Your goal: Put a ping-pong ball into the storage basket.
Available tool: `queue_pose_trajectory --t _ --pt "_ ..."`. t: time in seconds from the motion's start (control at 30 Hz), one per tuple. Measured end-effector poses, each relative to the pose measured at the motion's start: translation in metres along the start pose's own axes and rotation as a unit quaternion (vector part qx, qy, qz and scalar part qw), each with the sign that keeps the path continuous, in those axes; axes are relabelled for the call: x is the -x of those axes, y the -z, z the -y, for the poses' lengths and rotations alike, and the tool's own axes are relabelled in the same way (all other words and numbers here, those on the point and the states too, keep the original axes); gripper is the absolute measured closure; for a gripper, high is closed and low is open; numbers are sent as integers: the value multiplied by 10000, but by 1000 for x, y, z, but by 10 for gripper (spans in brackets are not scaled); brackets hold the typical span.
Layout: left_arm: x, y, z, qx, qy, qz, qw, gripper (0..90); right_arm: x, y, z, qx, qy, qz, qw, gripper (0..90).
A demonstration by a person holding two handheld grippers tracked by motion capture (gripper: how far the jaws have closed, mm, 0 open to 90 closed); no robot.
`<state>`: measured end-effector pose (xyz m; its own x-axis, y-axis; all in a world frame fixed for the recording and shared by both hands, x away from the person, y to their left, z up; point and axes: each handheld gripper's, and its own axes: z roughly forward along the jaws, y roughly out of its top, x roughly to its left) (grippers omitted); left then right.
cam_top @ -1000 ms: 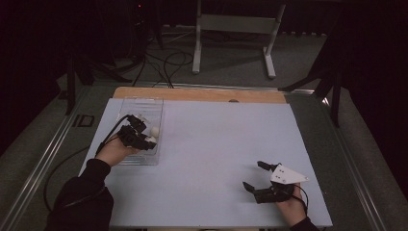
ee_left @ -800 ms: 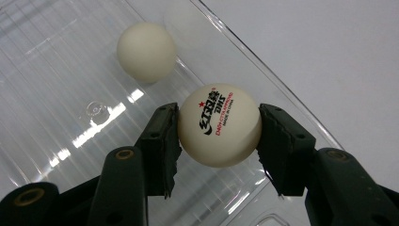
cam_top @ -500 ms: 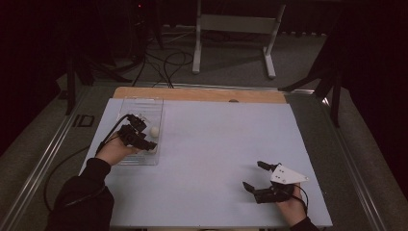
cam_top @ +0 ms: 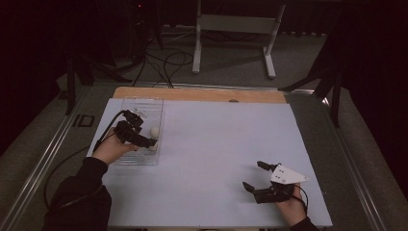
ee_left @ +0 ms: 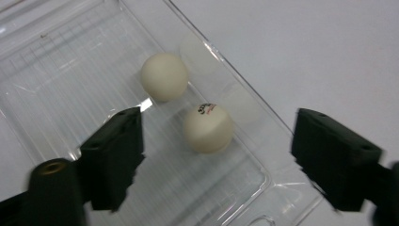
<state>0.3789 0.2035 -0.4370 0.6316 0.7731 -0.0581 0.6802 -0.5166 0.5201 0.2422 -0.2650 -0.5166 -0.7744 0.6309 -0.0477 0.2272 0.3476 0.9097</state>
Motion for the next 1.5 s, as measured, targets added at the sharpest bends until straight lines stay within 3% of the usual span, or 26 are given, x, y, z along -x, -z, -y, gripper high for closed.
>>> queue_pose_trajectory --t 0.1,0.13,0.27,0.57,0.6,0.73,0.87,1.2,1.5 --pt "1 4 -1 39 1 71 10000 102 0 0 0 2 -3 2 10000 94" --pt "2 4 -1 29 -75 171 9998 40 0 0 0 -1 -4 4 10000 94" --pt "4 6 -3 114 -59 241 9996 6 0 0 0 4 -10 5 10000 94" --pt "15 11 -11 358 -179 357 9986 4 0 0 0 -7 -7 -2 10000 94" --pt "16 11 -11 341 -210 459 9981 4 0 0 0 1 -8 -3 10000 94" --pt "21 11 -14 416 -262 544 9973 4 1 1 0 0 -7 -1 10000 94" --pt "27 12 -15 562 -507 587 9954 4 1 0 0 -10 -12 0 10000 94" --pt "45 10 -22 793 -867 688 9907 3 1 0 1 -18 -10 -10 10000 94" --pt "59 5 -29 969 -1000 865 9865 3 1 0 0 -10 -11 -3 10000 94"
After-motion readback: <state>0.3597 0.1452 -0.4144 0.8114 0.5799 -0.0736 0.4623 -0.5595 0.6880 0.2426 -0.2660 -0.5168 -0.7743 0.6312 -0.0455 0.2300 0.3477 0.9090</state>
